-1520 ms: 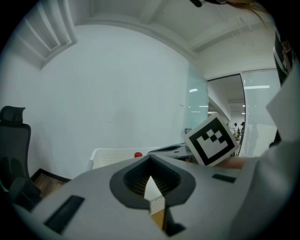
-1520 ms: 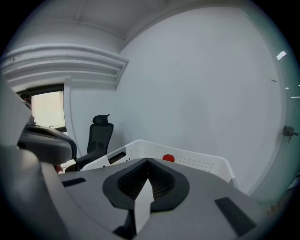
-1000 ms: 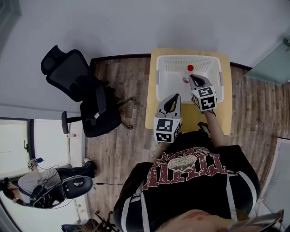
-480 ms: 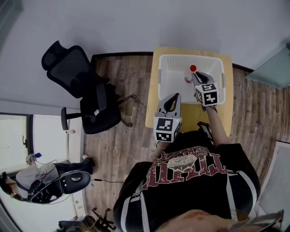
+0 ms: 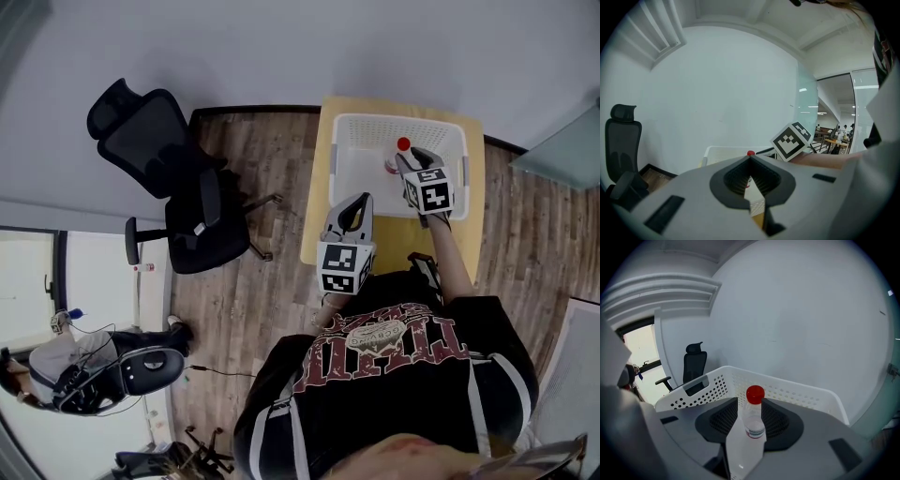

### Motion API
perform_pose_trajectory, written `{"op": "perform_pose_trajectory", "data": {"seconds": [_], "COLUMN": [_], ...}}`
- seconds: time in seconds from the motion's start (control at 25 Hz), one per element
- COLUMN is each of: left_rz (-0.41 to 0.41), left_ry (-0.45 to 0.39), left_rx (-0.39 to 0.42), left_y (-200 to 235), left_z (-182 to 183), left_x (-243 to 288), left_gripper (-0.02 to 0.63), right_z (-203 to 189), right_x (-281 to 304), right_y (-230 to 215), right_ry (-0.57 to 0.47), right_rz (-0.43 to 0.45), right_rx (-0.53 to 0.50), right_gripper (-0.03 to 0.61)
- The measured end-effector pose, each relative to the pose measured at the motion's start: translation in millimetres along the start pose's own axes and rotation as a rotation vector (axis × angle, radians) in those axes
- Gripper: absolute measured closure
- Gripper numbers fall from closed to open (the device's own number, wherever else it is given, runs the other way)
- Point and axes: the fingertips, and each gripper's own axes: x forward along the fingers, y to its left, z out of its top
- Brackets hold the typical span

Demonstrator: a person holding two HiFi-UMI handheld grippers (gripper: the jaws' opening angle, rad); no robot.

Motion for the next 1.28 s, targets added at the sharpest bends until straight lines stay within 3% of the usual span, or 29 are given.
{"op": "perform_pose_trajectory", "data": {"seconds": [0.4,1.28], "left_rz": [0.022,0.045], "left_ry": [0.005,0.032], "left_rx": [-0.011,-0.029], "left_y": [11,31], "left_z": [-1,-5], "left_x": [2,10], "left_gripper": [0.586,0.586], "right_z": [-2,2], "right_x": [18,46], "right_y": [-6,-9], "right_ry": [0.046,0.047], "right_rz": [-0.011,-0.022], "right_rx": [-0.023,-0.063], "right_gripper": [0.396,0.39]}}
